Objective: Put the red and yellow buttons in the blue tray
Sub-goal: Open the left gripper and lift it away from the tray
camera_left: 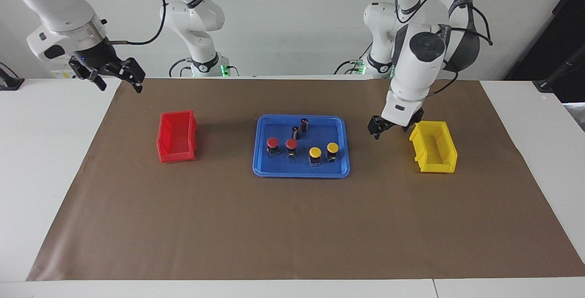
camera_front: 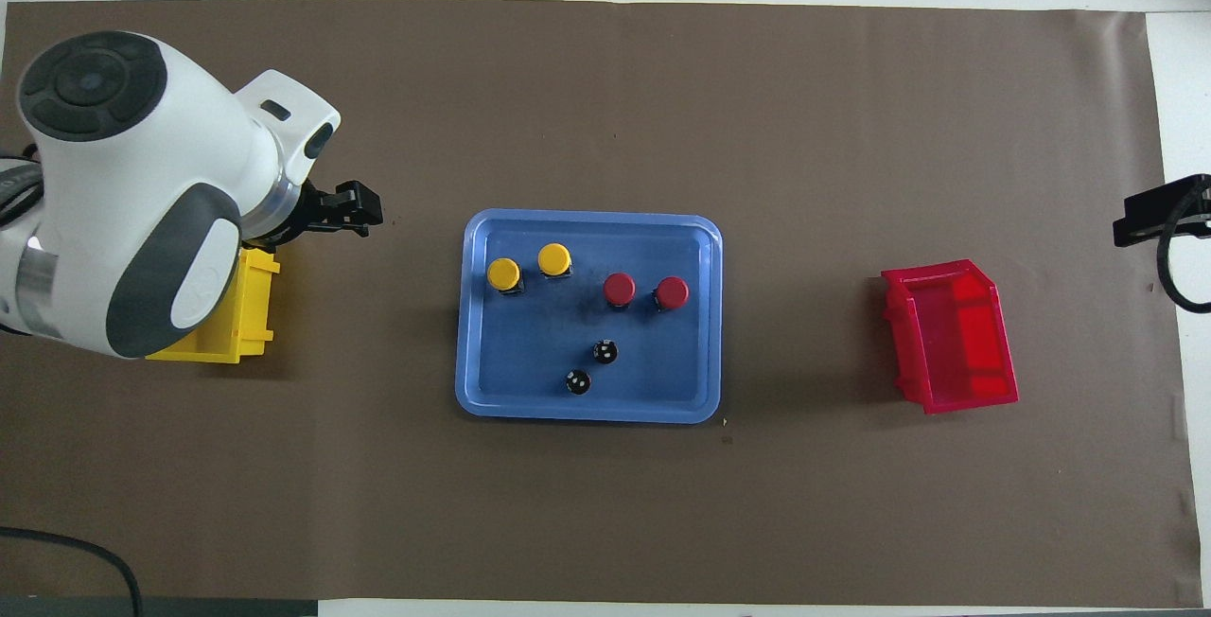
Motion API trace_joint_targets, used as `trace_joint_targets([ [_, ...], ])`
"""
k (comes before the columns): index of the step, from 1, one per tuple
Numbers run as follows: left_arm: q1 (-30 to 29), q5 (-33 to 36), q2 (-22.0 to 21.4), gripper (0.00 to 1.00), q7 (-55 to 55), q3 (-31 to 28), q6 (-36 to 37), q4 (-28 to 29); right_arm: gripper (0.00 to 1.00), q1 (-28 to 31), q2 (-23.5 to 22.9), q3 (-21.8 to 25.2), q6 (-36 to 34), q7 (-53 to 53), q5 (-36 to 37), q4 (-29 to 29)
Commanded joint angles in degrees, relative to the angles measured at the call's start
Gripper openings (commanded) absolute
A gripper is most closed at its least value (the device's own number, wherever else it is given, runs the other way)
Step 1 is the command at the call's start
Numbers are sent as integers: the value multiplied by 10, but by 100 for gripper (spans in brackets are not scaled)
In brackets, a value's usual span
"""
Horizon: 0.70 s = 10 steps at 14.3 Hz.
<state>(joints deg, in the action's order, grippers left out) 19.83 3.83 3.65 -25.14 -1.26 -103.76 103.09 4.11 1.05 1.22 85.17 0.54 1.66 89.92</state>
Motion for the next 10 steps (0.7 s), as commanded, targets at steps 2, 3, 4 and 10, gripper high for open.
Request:
trace_joint_targets([
  [2, -61, -9, -50, 100, 81, 1, 38, 4, 100, 2, 12, -3, -4, 15, 8, 12],
  [3, -74, -21, -52, 100, 110, -1, 45, -1, 100, 2, 12, -3, -4, 15, 8, 13],
  [4, -85, -27, -53, 100, 131, -1, 57, -13, 100, 2, 12, -3, -4, 15, 8, 12],
  [10, -114, -28, -52, 100, 257, -44, 130, -90, 100, 2, 12, -3, -4, 14, 8, 12],
])
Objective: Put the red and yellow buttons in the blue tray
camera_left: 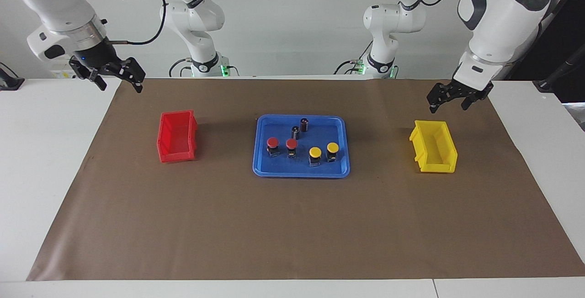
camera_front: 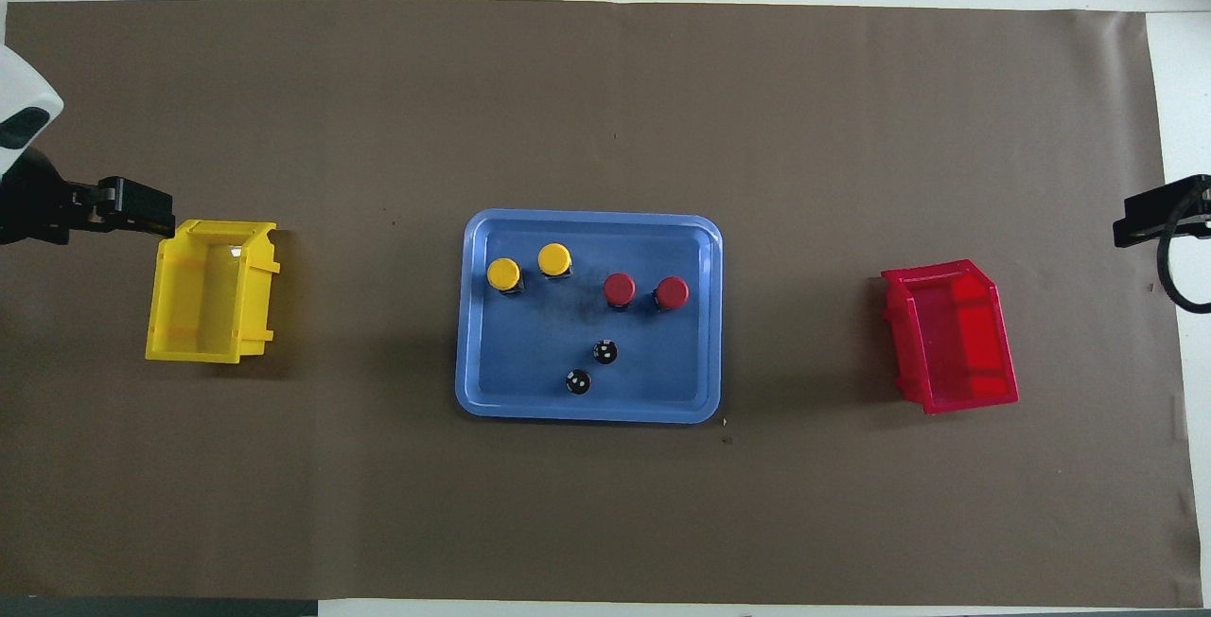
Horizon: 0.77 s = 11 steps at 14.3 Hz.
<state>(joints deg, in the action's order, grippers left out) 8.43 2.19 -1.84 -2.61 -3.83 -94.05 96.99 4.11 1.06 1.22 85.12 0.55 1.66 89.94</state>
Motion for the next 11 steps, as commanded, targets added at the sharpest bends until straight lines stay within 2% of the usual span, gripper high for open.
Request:
trace_joint_targets([
  [1, -2, -11, 2, 100, 42, -20, 38, -33, 100, 2, 12, -3, -4, 15, 8, 13],
  [8, -1, -22, 2, 100, 116, -41, 39, -34, 100, 2, 12, -3, -4, 15, 8, 12],
  [11, -1, -42, 1, 100, 119, -40, 67, -34, 100, 2, 12, -3, -4, 15, 8, 12],
])
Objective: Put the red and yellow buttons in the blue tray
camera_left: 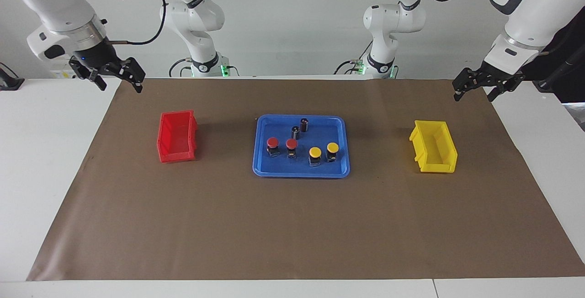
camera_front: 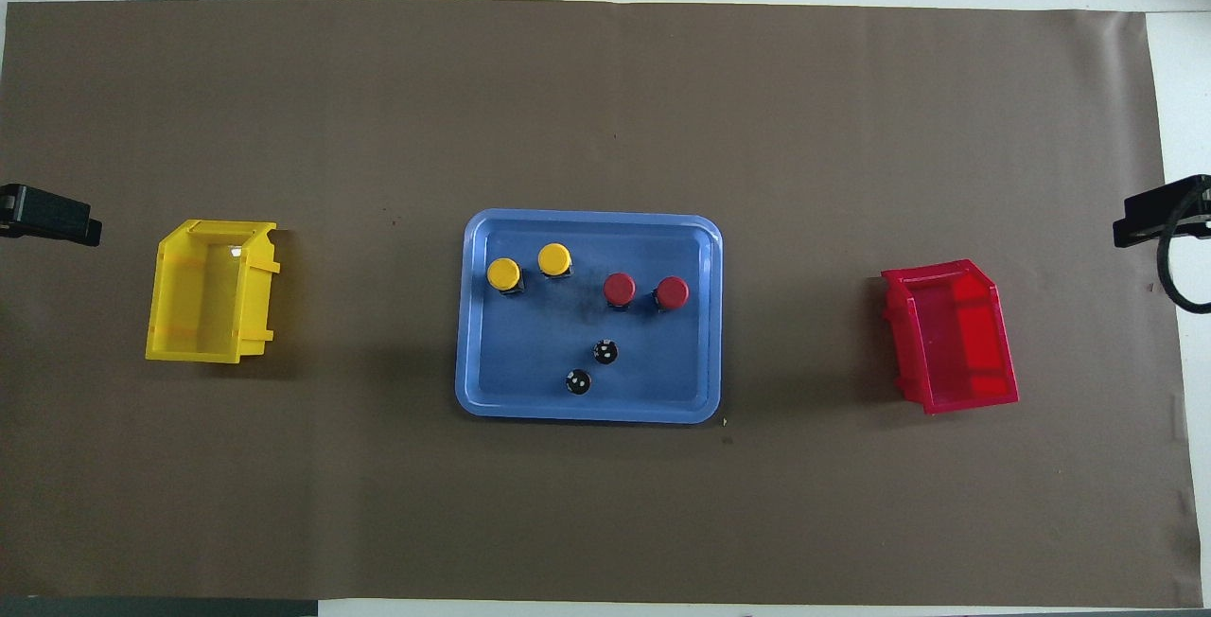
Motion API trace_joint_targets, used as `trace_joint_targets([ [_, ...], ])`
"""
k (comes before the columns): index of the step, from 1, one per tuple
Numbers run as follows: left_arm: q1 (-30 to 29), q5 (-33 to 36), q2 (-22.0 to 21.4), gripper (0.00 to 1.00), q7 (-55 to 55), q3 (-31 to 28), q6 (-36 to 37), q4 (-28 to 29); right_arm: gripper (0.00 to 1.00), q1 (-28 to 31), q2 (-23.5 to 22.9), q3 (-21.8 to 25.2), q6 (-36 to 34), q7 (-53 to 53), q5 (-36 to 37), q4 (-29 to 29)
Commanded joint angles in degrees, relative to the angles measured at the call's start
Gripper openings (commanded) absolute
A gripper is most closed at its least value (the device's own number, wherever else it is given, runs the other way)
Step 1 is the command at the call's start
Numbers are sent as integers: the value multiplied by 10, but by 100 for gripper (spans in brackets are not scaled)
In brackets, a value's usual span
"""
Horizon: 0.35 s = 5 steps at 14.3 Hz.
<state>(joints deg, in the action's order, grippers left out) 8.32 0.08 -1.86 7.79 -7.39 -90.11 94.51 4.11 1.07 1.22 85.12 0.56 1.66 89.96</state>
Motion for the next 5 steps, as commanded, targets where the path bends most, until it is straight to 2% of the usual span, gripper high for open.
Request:
trace_joint_targets([
  [1, 1, -22, -3, 100, 15, -1, 30, -8, 100, 2, 12, -3, -4, 15, 8, 13],
  [5, 4, -22, -7, 100, 15, 5, 28, -9, 100, 2, 12, -3, -4, 14, 8, 12],
])
